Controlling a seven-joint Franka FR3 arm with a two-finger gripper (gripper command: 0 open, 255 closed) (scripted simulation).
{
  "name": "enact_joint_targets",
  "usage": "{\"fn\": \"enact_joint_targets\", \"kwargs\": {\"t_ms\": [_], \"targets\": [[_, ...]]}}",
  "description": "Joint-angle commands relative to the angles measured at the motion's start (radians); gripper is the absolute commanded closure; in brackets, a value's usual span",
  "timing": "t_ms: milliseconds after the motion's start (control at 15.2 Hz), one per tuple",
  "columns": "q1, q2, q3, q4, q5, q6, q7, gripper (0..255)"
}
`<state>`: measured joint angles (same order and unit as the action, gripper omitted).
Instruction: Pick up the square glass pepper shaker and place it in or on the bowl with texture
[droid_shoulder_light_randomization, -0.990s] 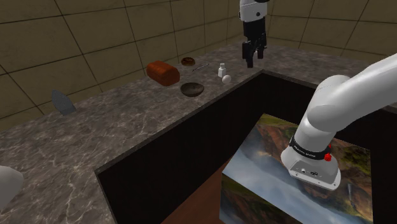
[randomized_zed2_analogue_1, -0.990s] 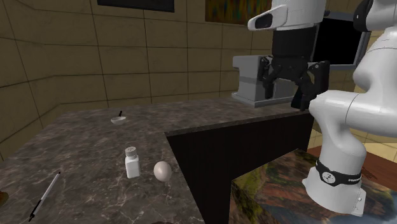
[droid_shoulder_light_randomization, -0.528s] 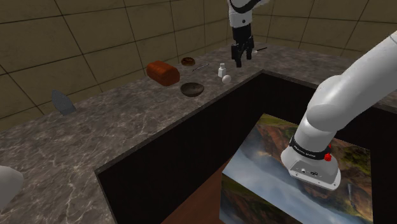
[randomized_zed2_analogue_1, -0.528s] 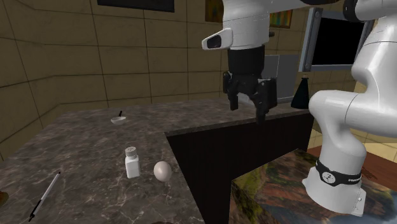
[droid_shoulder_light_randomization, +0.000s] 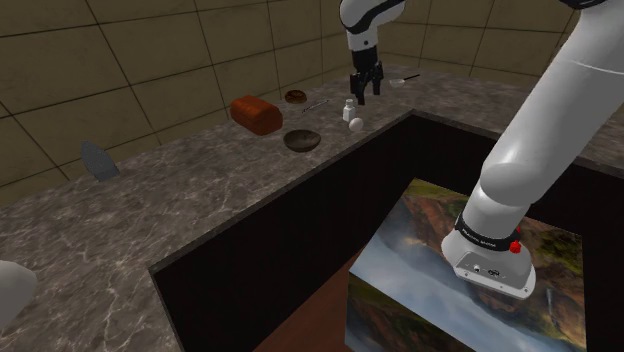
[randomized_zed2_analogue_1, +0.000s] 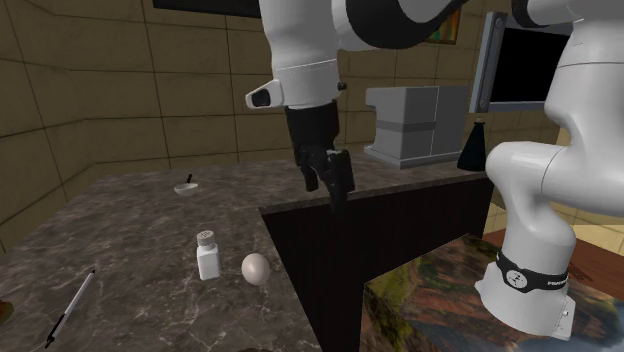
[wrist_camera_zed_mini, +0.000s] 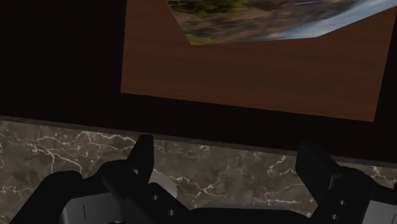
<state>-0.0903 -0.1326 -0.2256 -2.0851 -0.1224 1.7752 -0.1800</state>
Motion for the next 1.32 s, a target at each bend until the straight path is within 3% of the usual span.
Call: {"fn": "enact_joint_targets", "kwargs": {"t_ms": [0, 396, 792, 1056, 1254], "targets": [[-0.009, 0.08, -0.017, 0.073, 0.016, 0.005, -0.029, 0], [-0.05, 0.327, -0.048, 0.303, 0.08, 0.01, -0.106, 0], [-0.117, 0.593, -0.053, 0.606, 0.152, -0.042, -0.169, 0], [-0.179, 0.798, -0.044, 0.883, 0.196, -0.122, -0.195, 0], [-0.24, 0.995, -0.031, 1.185, 0.226, -0.231, -0.202, 0]]}}
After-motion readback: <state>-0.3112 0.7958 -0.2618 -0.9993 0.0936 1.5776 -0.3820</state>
